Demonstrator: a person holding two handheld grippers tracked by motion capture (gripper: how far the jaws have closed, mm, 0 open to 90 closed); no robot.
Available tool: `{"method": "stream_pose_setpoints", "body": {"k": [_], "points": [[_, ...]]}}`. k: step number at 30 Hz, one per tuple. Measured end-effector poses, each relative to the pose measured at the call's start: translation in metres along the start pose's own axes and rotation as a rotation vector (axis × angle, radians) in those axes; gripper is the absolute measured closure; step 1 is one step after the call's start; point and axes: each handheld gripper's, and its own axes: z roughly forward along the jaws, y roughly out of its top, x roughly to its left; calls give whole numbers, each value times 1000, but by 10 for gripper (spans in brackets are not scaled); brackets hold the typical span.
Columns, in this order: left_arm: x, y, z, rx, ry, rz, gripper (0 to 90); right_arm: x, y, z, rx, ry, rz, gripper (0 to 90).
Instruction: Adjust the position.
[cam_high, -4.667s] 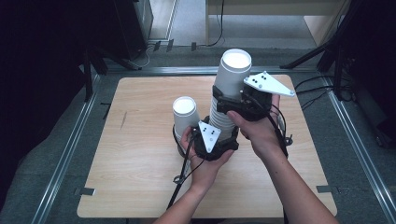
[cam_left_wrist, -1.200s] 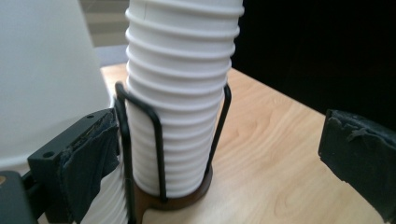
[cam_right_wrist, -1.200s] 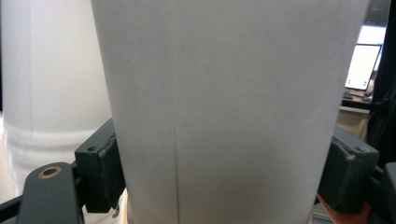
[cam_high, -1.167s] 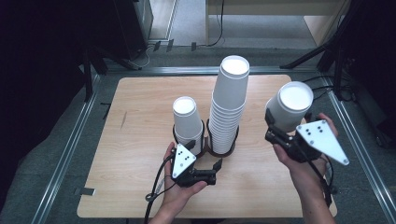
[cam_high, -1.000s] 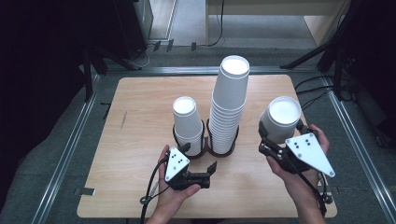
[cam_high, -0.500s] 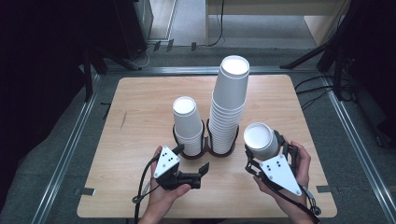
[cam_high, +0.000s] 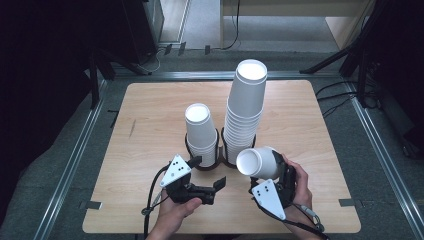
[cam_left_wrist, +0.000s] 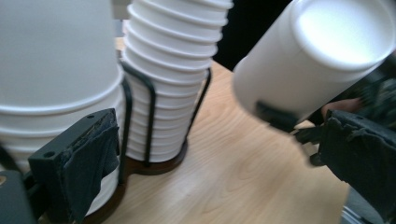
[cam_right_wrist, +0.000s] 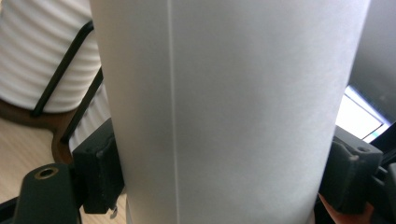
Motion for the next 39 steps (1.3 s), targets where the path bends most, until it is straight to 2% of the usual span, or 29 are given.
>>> {"method": "stream_pose_setpoints", "body": {"k": [4,8,13,16,20,28,30,35,36,37,39], "points": [[-1,2,1,3,-33,-23,0,10,-2,2,8,-6,-59,163],[-3,5,0,12,-65,-29,0,18,-2,2,9,-10,-110,162],[-3,5,3,39,-57,-47,0,29,-2,2,-2,-7,-163,161],[-2,6,4,53,-81,-72,0,37,-2,2,-7,0,-193,161],[-7,7,5,71,-104,-64,0,48,-3,3,-3,12,-233,160],[-9,3,16,149,-103,-73,7,60,-2,2,-7,19,-269,159],[-9,2,18,167,-101,-79,46,62,-2,1,-13,19,-276,159],[-8,0,23,212,-104,-102,67,65,0,1,-27,15,-293,157],[-7,0,24,215,-109,-116,87,65,0,0,-29,17,-297,157],[-6,-1,24,214,-116,-131,148,65,0,0,-33,17,-305,156],[-5,0,24,219,-123,-140,160,66,0,0,-40,12,-314,155]]}}
